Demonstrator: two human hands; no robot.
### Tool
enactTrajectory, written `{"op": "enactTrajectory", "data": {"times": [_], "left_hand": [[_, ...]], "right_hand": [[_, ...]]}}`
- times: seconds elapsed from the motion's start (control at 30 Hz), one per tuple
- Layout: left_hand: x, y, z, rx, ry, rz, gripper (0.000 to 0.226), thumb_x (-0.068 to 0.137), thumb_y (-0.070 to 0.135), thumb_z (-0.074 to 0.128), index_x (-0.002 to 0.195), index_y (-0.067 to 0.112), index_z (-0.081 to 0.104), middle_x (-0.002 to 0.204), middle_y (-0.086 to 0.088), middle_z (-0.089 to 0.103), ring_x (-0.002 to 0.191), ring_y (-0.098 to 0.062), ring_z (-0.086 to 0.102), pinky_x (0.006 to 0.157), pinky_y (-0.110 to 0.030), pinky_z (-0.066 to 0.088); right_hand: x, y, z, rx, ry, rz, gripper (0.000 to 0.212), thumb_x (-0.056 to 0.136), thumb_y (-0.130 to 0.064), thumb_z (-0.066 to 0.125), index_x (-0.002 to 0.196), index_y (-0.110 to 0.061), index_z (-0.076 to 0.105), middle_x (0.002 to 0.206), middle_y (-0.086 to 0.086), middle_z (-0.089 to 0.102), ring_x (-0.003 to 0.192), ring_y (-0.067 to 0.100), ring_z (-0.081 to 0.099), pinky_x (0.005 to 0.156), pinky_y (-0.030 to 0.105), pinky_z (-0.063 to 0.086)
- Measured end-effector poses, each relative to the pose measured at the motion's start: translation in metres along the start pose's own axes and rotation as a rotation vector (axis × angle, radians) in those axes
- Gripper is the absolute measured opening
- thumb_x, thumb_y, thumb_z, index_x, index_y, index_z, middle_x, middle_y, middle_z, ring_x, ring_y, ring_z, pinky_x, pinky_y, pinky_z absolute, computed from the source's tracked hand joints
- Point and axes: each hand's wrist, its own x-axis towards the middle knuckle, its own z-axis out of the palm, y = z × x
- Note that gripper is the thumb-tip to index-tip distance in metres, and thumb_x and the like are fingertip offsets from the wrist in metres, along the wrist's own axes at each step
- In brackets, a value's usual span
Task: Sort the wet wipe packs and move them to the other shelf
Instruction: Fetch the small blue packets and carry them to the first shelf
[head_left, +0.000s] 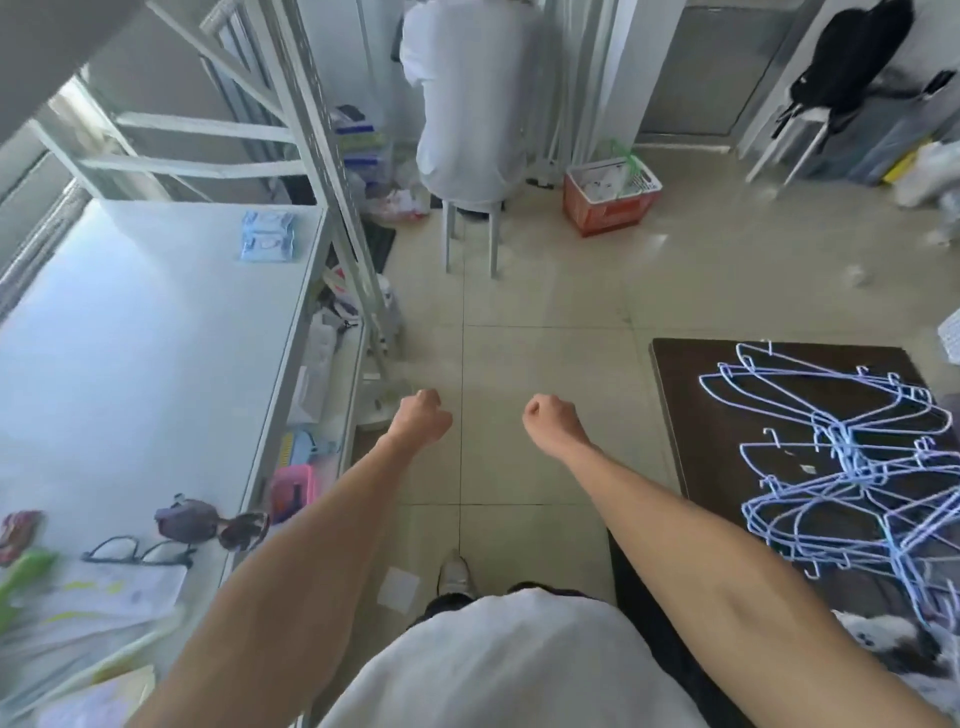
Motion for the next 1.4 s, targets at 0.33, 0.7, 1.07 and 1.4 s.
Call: {"op": "enactTrajectory", "data": {"times": [0.33,0.7,1.07,1.4], "left_hand": [[0.165,0.044,-0.075,-0.089,0.067,-0.099,0.044,0.092,0.016,0.053,0.134,0.005,0.061,0.133,-0.019,0.063,0.122,-0.035,0.060,0.096,-0.033,0.048],[0.291,0.062,-0.187,-0.389,0.417,-0.384,0.019,0.092,0.011,0.052,0.106,0.009,0.065,0.102,-0.007,0.065,0.089,-0.022,0.060,0.072,-0.029,0.046],[0.315,-0.027,-0.284,-0.547,0.812,-0.839,0.048,0.093,0.036,0.058,0.132,0.009,0.050,0.130,-0.014,0.053,0.114,-0.035,0.061,0.091,-0.041,0.049],[0.338,-0.058,-0.290,-0.767,0.734,-1.150,0.081,0.081,0.052,0.073,0.135,0.003,0.036,0.135,-0.017,0.049,0.123,-0.032,0.055,0.099,-0.042,0.051]], "right_hand": [[0.206,-0.084,-0.027,0.009,-0.072,-0.063,0.025,0.095,-0.018,0.048,0.100,-0.012,0.071,0.106,0.015,0.073,0.106,0.033,0.065,0.085,0.032,0.049],[0.417,-0.276,-0.027,-0.180,-0.360,-0.421,0.022,0.096,-0.021,0.054,0.106,-0.014,0.073,0.114,0.015,0.074,0.110,0.034,0.066,0.088,0.035,0.051],[0.426,-0.450,0.040,-0.373,-0.614,-0.900,0.020,0.095,-0.013,0.052,0.103,-0.018,0.070,0.108,0.007,0.074,0.104,0.027,0.067,0.087,0.031,0.050],[0.415,-0.523,0.081,-0.465,-0.517,-1.223,0.042,0.098,-0.007,0.048,0.139,-0.007,0.055,0.140,0.016,0.052,0.126,0.032,0.049,0.105,0.037,0.041]]}}
